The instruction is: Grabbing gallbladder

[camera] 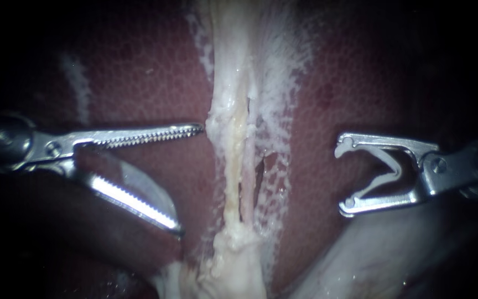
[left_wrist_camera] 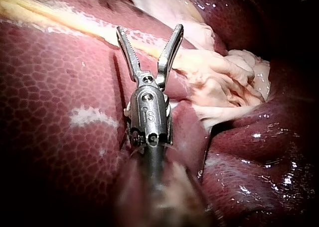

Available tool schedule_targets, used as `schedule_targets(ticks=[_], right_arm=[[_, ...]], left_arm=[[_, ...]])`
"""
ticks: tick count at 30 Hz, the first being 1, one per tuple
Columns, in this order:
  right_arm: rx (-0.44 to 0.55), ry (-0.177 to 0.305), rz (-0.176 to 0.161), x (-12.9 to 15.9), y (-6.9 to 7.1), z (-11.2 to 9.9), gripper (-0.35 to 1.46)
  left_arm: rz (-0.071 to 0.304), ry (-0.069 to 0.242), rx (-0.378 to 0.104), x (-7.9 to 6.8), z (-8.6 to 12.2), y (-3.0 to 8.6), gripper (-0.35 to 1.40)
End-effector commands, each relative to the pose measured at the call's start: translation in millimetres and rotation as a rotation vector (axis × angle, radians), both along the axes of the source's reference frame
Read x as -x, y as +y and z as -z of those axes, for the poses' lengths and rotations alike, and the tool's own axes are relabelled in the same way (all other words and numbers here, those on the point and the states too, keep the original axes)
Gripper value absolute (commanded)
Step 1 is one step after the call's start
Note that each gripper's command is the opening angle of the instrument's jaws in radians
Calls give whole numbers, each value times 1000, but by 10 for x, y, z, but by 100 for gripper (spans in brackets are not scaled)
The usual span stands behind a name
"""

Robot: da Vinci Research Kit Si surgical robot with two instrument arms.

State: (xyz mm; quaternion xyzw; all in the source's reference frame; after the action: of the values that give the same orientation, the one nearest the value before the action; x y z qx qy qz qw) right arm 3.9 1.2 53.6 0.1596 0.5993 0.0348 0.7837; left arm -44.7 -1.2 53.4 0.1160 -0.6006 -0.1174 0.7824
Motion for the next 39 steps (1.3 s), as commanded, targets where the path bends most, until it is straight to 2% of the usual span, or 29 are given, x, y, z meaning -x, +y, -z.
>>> schedule_targets(ticks=[1, 7, 12, 14, 17, 22, 31, 39], right_arm=[[0, 0, 0, 0, 0, 0, 59], [0, 0, 0, 0, 0, 0, 59], [0, 0, 0, 0, 0, 0, 59], [0, 0, 0, 0, 0, 0, 59], [0, 0, 0, 0, 0, 0, 59], [0, 0, 0, 0, 0, 0, 59], [0, 0, 0, 0, 0, 0, 59], [0, 0, 0, 0, 0, 0, 59]], left_arm=[[0, 0, 0, 0, 0, 0, 94], [6, 3, 0, -2, 2, 2, 94], [53, 32, 1, -7, 4, 12, 94], [98, 51, -39, -10, 3, 16, 93], [142, 66, -82, -11, 0, 23, 86], [215, 88, -161, -1, -8, 29, 74], [262, 151, -245, 14, -16, 27, 56], [295, 195, -290, 14, -26, 29, 37]])
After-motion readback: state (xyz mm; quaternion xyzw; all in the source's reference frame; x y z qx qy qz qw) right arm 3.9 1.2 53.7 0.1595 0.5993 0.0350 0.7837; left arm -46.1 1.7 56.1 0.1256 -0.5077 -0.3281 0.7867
